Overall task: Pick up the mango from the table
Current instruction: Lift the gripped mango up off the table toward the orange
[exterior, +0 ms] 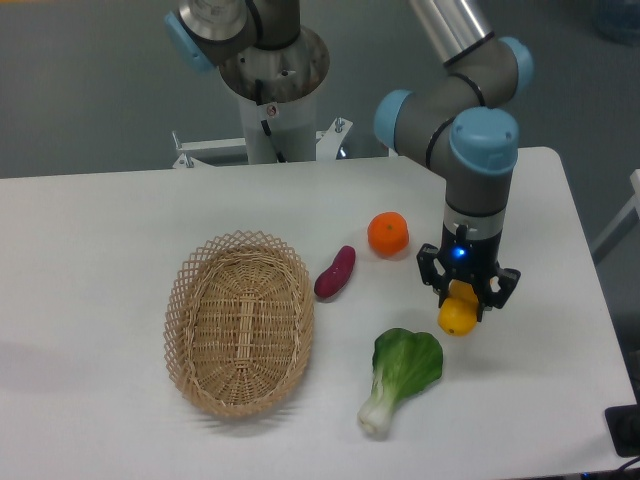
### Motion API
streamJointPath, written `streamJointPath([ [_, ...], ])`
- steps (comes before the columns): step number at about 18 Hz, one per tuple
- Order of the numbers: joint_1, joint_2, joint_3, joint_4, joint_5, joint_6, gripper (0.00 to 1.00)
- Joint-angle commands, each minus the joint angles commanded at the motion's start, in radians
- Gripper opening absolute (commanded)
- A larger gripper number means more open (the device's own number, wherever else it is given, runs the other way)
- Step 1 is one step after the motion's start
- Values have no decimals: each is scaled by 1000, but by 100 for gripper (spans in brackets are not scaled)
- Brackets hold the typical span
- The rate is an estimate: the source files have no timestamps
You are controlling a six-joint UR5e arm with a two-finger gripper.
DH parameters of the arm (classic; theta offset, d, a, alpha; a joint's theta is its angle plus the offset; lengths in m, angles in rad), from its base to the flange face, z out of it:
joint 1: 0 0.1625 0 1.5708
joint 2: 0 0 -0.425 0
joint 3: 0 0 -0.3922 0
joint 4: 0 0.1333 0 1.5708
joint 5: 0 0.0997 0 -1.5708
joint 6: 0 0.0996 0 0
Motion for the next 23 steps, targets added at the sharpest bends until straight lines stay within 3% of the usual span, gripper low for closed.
streamJointPath([
  [8, -54, 98, -14, 0, -26, -106, 51],
  [13, -71, 114, 0, 0, -45, -186, 51],
  [23, -87, 124, 0, 0, -43, -195, 51],
])
